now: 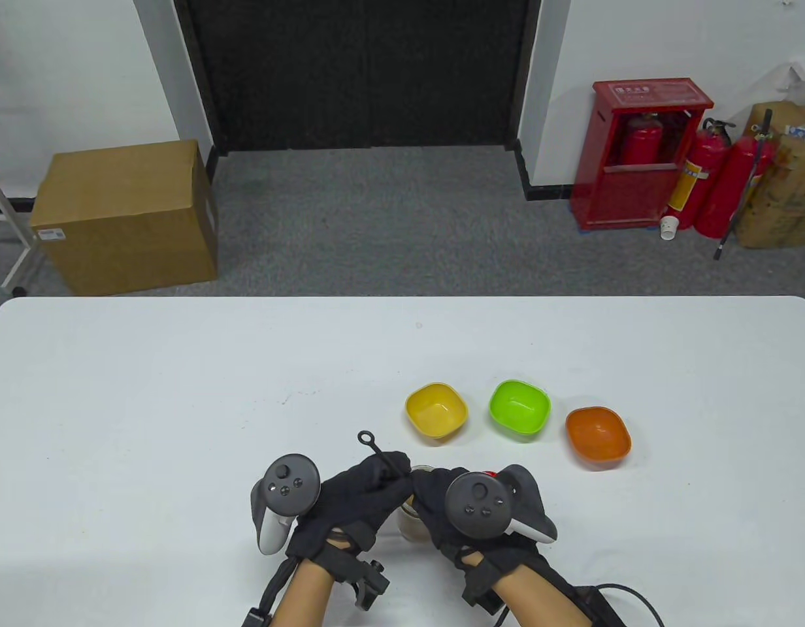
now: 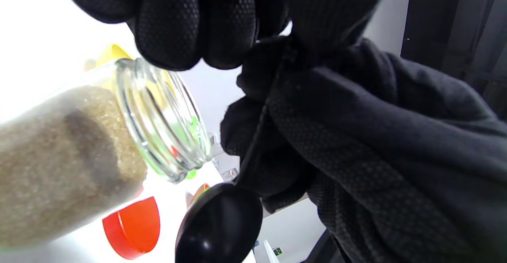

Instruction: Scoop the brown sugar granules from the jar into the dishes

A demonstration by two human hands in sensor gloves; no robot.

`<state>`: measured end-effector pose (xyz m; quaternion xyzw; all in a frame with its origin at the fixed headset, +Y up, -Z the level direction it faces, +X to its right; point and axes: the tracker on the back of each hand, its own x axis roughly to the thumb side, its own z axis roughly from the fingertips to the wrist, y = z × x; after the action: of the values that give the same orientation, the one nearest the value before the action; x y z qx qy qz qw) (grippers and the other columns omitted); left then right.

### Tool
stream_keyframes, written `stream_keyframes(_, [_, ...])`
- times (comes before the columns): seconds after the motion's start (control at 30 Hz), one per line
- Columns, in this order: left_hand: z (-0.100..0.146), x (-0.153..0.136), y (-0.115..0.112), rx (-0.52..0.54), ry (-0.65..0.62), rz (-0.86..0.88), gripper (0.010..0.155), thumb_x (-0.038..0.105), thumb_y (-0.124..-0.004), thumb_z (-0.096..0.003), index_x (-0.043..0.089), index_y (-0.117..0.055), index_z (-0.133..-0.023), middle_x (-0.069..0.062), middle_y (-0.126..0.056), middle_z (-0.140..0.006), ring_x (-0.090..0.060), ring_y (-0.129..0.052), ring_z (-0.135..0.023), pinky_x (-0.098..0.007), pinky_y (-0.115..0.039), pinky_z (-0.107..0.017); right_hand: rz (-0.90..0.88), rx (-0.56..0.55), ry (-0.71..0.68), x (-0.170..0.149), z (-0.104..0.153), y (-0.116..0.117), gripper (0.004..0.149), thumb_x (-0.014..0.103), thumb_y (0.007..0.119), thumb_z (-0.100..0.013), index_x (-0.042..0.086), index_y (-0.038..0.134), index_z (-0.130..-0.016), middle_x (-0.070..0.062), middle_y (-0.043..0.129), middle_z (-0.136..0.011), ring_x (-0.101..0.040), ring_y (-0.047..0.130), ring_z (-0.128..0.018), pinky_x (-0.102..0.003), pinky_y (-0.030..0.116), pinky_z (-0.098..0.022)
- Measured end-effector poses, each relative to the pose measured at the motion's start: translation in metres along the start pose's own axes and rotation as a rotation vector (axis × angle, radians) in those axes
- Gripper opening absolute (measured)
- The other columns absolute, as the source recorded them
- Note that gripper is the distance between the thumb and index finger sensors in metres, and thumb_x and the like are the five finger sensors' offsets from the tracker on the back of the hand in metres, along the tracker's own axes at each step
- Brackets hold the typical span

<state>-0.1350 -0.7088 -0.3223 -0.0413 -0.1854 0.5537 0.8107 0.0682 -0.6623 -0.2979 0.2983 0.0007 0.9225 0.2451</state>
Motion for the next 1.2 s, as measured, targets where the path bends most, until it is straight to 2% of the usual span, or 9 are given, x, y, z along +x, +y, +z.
stream_keyframes(0.2, [0.0, -0.002, -0.003, 0.002, 0.009, 0.043, 0.05, 0.044, -0.086, -0.0532, 0.02, -0.076, -0.096, -0.005, -0.092, -0.086, -0.029, -0.097, -0.07, -0.057, -0.073, -0.062, 0.009, -0.011, 0.012, 0.0, 0.001, -0.001, 0.042, 0.017, 0.08, -0.053, -0.004, 0.08, -0.09, -0.029, 0.093, -0.071, -0.043, 0.088, -0.047, -0.059, 0.077, -0.03])
stream_keyframes(0.57, [0.001, -0.002, -0.005, 0.043, 0.029, 0.088, 0.046, 0.042, -0.086, -0.0543, 0.022, -0.076, -0.095, -0.006, -0.091, -0.086, -0.028, -0.097, -0.069, -0.056, -0.074, -0.061, 0.063, -0.123, 0.025, 0.002, 0.004, 0.006, 0.042, 0.022, 0.083, -0.052, -0.001, 0.082, -0.087, -0.027, 0.094, -0.071, -0.043, 0.09, -0.047, -0.059, 0.078, -0.03])
stream_keyframes(0.77, [0.002, -0.005, 0.001, 0.043, 0.034, 0.135, 0.046, 0.043, -0.085, -0.0545, 0.022, -0.077, -0.094, -0.006, -0.093, -0.083, -0.027, -0.1, -0.067, -0.055, -0.076, -0.06, 0.0, -0.139, 0.033, -0.002, 0.007, -0.001, 0.044, 0.025, 0.083, -0.053, 0.0, 0.082, -0.089, -0.028, 0.093, -0.075, -0.046, 0.089, -0.051, -0.061, 0.077, -0.032])
stream_keyframes(1.0, [0.004, -0.007, 0.014, -0.004, 0.043, 0.195, 0.046, 0.042, -0.084, -0.0549, 0.019, -0.075, -0.094, -0.006, -0.097, -0.082, -0.028, -0.104, -0.065, -0.055, -0.079, -0.057, -0.042, -0.215, 0.114, -0.029, 0.017, -0.022, 0.048, 0.027, 0.083, -0.054, -0.001, 0.079, -0.093, -0.03, 0.09, -0.082, -0.049, 0.087, -0.058, -0.065, 0.075, -0.037])
stream_keyframes(1.2, [0.009, -0.014, 0.033, 0.025, 0.049, 0.249, 0.046, 0.041, -0.085, -0.0547, 0.018, -0.075, -0.094, -0.007, -0.098, -0.08, -0.028, -0.106, -0.062, -0.056, -0.08, -0.055, -0.053, -0.309, 0.241, -0.07, 0.031, -0.045, 0.049, 0.027, 0.082, -0.054, -0.001, 0.079, -0.093, -0.03, 0.089, -0.083, -0.05, 0.086, -0.059, -0.066, 0.074, -0.038])
